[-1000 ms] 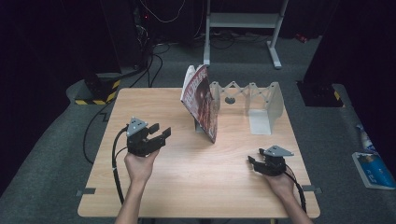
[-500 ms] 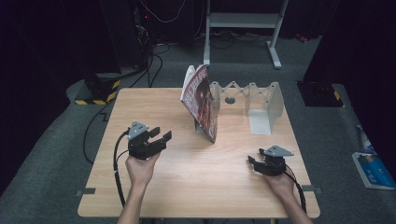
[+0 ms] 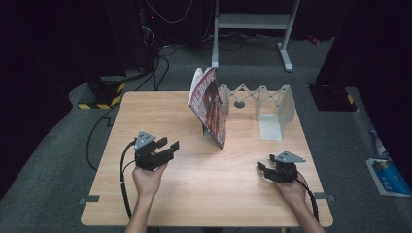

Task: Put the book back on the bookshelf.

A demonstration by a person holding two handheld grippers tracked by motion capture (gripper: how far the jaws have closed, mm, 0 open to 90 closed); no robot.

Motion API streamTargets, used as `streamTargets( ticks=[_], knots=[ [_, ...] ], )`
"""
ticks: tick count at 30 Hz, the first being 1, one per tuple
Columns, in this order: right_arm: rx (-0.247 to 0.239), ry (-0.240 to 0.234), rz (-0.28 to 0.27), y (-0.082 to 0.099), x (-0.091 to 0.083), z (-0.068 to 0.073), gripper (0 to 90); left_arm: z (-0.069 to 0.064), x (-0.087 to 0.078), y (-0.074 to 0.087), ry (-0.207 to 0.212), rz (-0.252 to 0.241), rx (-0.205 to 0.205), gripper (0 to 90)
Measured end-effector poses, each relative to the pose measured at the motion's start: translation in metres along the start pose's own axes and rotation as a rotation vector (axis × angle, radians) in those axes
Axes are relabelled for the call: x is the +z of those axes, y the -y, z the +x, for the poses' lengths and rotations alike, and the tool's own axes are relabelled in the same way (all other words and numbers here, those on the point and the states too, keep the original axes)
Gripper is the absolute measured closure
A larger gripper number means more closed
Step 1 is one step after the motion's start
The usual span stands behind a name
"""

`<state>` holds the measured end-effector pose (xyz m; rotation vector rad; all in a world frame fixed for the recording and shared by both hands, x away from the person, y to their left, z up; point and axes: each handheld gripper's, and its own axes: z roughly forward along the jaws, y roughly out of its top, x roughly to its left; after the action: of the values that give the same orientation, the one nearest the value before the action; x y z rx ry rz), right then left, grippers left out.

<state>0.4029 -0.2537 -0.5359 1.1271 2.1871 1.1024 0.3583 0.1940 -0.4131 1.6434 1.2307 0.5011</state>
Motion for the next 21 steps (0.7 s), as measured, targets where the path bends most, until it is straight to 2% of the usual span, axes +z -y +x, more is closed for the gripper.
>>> streamTargets(
  ticks=[18, 21],
  knots=[
    [0.001, 0.0, 0.0, 0.0, 0.0, 0.0, 37.7, 0.0, 0.012, 0.018, 0.011, 0.035, -0.023, 46.2],
    [0.001, 0.0, 0.0, 0.0, 0.0, 0.0, 37.7, 0.0, 0.016, 0.022, 0.022, 0.041, -0.035, 46.2]
  ],
)
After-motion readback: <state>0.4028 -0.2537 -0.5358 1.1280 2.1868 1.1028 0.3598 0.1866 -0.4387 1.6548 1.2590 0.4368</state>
